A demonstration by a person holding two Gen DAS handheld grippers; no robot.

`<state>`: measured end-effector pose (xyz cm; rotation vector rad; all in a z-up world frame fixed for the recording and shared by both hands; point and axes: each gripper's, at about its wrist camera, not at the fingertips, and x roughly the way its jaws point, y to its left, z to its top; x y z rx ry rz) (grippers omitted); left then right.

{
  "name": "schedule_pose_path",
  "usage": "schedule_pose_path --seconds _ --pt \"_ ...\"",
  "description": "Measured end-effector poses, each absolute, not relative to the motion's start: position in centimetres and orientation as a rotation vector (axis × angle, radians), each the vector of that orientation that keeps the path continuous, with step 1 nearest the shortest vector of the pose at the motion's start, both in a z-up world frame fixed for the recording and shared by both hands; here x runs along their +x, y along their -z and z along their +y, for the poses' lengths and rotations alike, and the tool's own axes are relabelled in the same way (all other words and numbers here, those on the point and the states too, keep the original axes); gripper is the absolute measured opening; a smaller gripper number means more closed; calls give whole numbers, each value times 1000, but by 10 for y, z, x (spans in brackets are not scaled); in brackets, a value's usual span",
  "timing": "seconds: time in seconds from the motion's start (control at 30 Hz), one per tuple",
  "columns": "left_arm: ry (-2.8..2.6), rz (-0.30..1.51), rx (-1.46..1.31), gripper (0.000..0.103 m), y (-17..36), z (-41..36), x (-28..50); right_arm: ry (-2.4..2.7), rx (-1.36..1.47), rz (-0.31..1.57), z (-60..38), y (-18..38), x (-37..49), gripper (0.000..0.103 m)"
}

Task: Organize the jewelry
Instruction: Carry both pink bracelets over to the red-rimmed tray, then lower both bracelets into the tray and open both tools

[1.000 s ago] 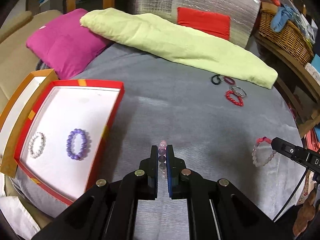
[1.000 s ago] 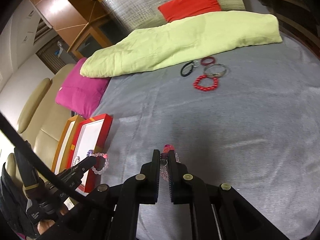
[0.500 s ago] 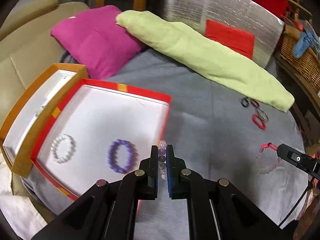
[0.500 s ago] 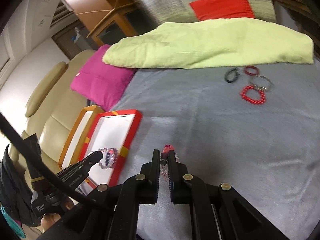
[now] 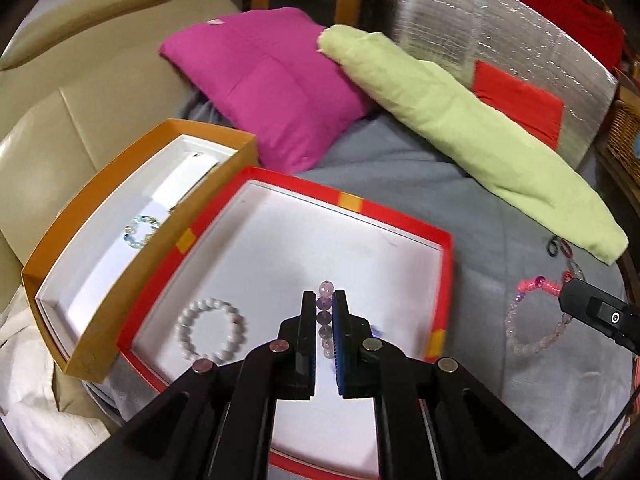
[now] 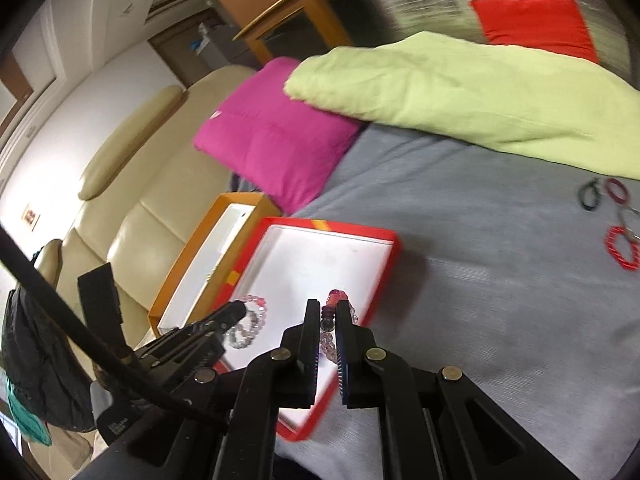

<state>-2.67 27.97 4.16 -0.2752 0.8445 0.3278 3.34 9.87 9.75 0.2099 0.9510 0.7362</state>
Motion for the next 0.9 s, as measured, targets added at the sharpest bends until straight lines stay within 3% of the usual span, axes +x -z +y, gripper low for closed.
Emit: schedule_pose_path --seconds 0.37,0.9 --pt "-360 896 -319 8 -8 330 -7 -781 194 1066 173 -54 59 8" --pt "-357 947 -350 8 23 355 15 -744 156 1137 208 -10 93 8"
